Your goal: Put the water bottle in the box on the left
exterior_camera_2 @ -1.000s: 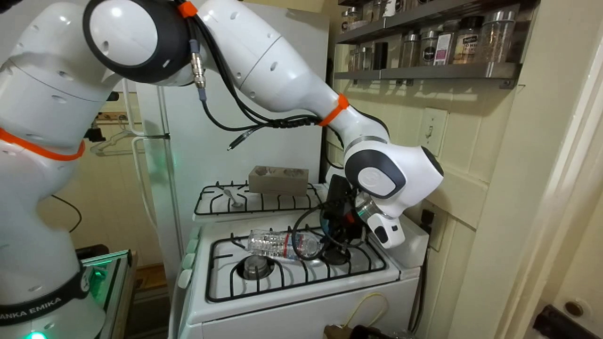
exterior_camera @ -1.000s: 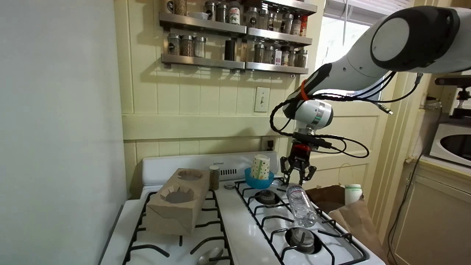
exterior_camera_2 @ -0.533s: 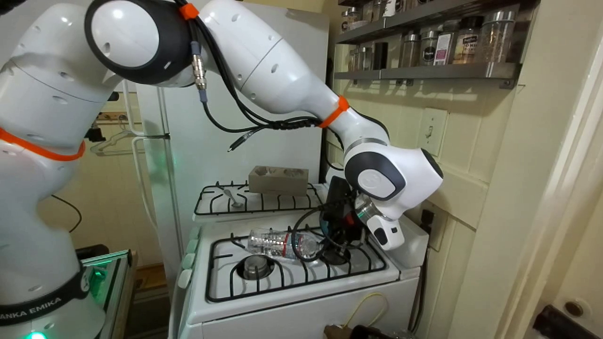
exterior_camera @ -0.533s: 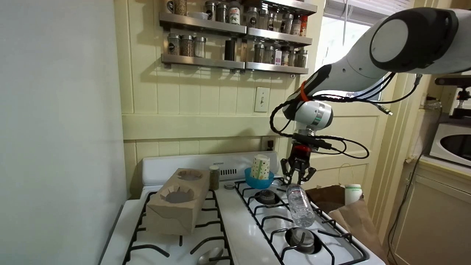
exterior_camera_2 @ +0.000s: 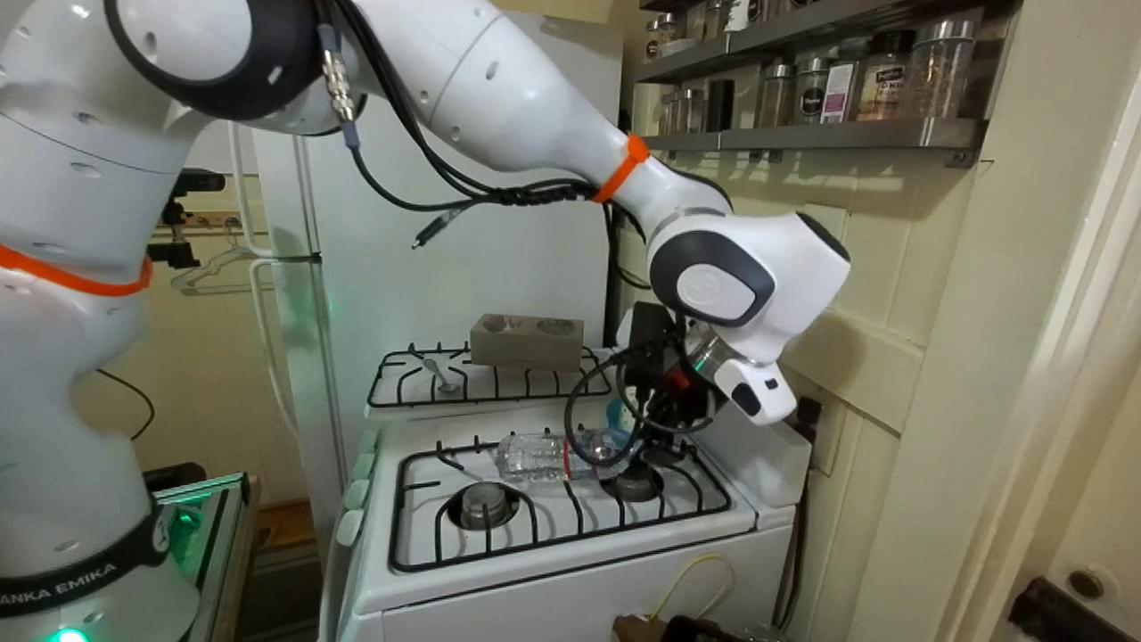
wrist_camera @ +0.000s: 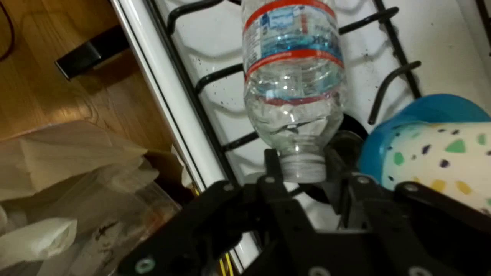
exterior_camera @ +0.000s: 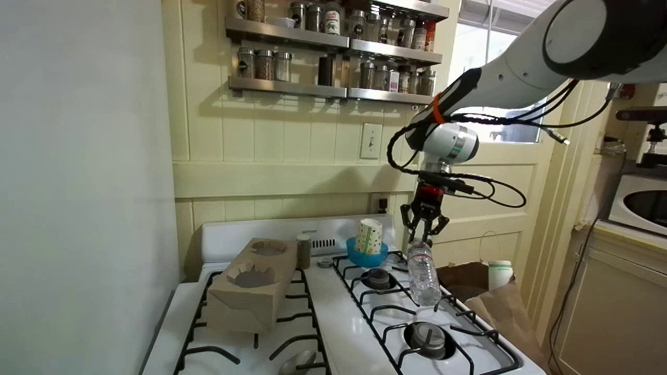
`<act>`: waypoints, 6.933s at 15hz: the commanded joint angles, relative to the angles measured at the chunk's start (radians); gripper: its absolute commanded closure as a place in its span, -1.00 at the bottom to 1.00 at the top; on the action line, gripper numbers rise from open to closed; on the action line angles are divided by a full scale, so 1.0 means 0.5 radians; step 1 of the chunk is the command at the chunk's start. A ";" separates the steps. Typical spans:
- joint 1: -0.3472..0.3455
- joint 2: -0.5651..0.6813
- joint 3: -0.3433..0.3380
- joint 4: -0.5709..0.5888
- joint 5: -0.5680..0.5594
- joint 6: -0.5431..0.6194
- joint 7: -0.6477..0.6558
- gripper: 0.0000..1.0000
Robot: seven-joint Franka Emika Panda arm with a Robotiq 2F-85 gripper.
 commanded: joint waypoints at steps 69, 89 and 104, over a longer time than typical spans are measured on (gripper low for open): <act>0.768 -0.575 0.596 0.220 -0.506 0.318 -1.066 0.84; 0.811 -0.383 0.668 0.319 -0.547 0.333 -1.054 0.84; 0.914 -0.323 0.676 0.326 -0.793 0.344 -0.961 0.84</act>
